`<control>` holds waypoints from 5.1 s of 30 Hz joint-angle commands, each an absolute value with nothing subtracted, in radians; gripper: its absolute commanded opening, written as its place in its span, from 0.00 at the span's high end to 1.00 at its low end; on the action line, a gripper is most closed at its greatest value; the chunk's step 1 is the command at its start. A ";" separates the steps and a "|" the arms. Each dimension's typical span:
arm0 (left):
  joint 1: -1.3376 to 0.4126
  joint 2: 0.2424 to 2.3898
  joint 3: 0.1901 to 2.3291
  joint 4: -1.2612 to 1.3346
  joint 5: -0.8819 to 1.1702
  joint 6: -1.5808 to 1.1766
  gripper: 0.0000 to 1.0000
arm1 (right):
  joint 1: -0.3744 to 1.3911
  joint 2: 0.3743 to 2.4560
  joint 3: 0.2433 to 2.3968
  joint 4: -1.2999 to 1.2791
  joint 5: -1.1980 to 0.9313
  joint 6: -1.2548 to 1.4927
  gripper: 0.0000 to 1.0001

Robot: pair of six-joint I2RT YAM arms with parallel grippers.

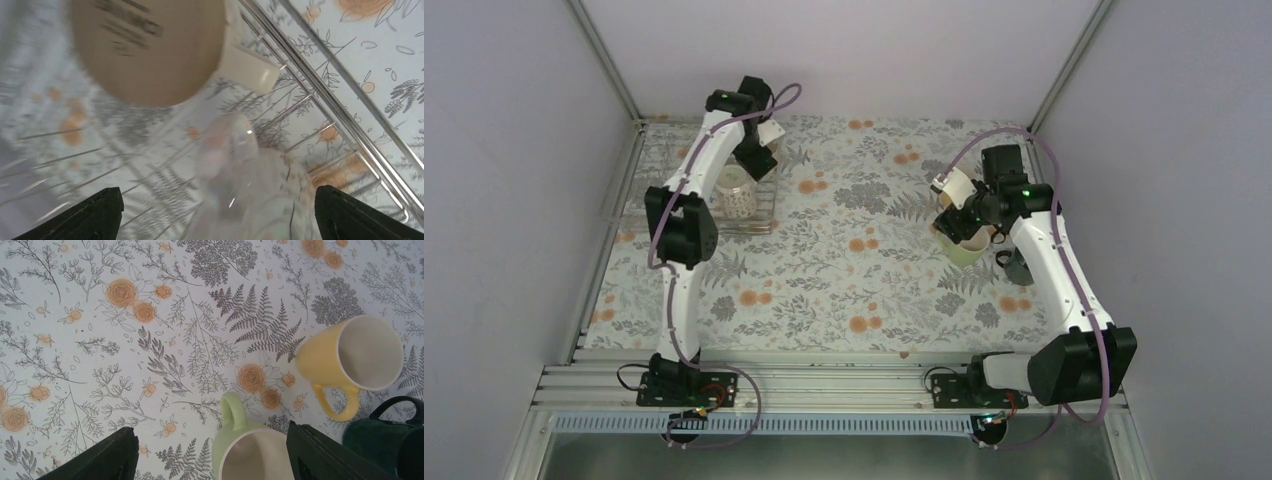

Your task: Unload the cups from the dish rack

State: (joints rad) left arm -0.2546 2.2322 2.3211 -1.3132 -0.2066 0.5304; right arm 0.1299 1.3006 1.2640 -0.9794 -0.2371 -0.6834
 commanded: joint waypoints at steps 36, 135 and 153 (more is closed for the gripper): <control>-0.165 2.366 2.334 -1.359 -0.027 0.374 0.97 | 0.137 1.277 1.188 -0.903 -0.230 -0.658 0.23; -0.436 1.825 2.238 -0.866 0.538 0.477 0.26 | 0.286 1.552 1.668 -0.880 -0.765 -0.560 0.97; -0.312 1.739 2.107 -0.852 -0.068 0.501 0.00 | 0.347 1.634 1.432 -1.129 -0.234 -0.675 0.96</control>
State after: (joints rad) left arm -0.3580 1.6863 2.0663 -0.8333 0.0864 0.5392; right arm 0.3023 1.6356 1.4750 -1.1641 -0.3176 -0.6472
